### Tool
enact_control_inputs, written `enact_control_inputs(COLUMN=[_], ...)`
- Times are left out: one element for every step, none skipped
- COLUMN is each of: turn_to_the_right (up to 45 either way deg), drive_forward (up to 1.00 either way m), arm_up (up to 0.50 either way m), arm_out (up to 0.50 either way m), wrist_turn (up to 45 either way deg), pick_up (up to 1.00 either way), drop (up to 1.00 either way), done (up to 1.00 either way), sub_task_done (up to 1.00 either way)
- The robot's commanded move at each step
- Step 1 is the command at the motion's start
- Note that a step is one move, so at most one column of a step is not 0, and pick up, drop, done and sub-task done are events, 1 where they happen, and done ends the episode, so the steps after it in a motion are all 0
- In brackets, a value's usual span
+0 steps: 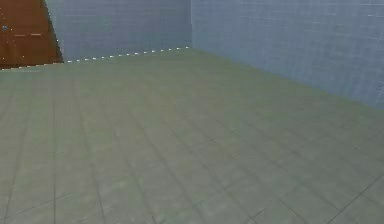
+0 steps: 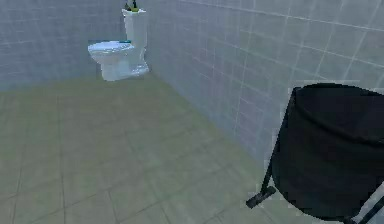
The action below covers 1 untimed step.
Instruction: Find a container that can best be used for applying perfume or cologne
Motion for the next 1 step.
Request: enact_control_inputs(turn_to_the_right=[45.0], drive_forward=[0.00], arm_up=[0.00], arm_out=[0.00], wrist_turn=[0.0], pick_up=[0.00], drop=[0.00], done=[0.00], sub_task_done=[0.00])
